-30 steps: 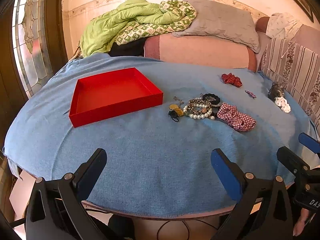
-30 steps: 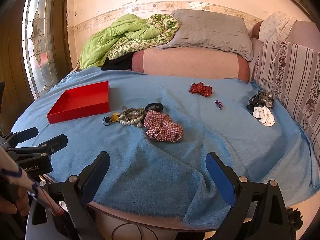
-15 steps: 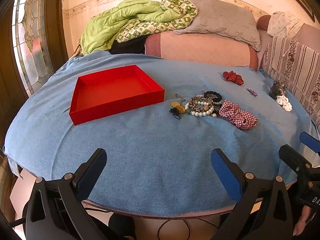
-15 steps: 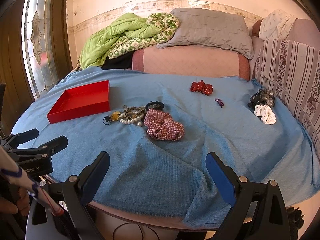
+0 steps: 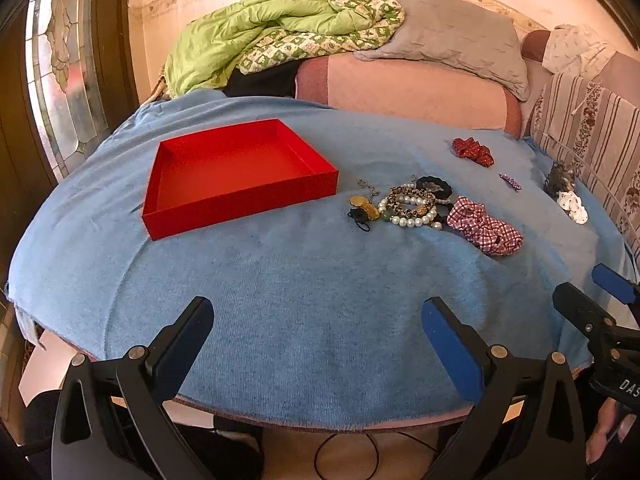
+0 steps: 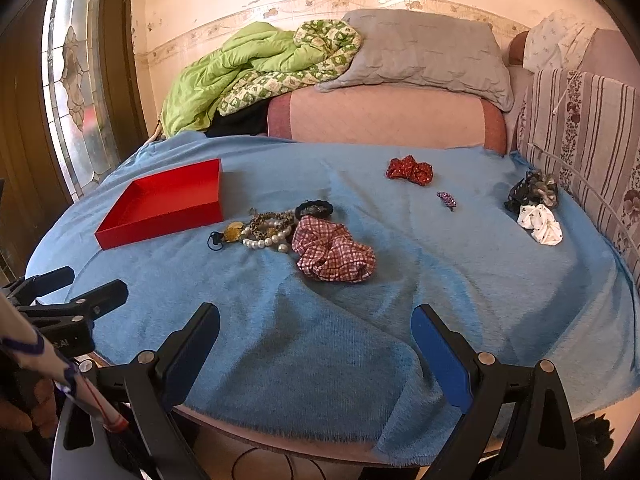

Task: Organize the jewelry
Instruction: 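Grasp the red plaid scrunchie with the right tool while the left grasps the black cord with gold pendant, then carry the scrunchie with the right tool while the left carries the pendant cord to the red tray, then open the right tool over the red tray while the left releases the pendant cord there, then move both open tools back to the jewelry pile, then grasp the gold coin pendant chain with the left tool while the right grasps a black hair tie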

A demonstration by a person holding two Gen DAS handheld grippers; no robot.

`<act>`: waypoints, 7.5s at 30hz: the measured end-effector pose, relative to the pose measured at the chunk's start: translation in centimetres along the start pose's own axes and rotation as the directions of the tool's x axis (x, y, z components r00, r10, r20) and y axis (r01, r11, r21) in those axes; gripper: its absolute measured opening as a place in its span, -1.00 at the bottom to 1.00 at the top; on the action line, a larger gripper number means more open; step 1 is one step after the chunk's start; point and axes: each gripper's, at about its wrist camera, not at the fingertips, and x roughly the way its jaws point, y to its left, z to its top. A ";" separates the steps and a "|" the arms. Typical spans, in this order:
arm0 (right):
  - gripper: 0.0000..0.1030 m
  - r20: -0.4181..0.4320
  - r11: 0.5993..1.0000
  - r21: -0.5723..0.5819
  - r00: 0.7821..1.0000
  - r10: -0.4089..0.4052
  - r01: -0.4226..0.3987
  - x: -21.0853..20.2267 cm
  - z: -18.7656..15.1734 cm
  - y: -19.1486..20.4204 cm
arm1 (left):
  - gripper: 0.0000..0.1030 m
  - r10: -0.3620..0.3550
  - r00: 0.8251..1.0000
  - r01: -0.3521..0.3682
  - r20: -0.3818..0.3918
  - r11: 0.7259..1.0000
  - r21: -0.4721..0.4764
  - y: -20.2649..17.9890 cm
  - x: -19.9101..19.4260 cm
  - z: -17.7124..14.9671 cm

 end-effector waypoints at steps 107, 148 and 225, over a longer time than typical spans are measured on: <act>-0.67 -0.186 0.889 0.001 0.874 0.450 -0.458 19.3 17.5 14.1 | -0.79 -0.101 0.995 0.097 -0.014 0.982 -0.164 16.5 18.1 19.1; -0.47 -0.385 0.935 0.072 0.855 0.346 -0.346 35.8 20.6 23.0 | -0.78 -0.106 0.990 0.063 -0.094 0.922 -0.381 23.3 23.6 20.3; -0.19 -0.064 0.903 0.321 0.945 0.322 -0.286 13.8 9.6 -5.5 | -0.25 -0.245 0.941 0.294 -0.233 0.933 0.206 -2.8 20.0 10.2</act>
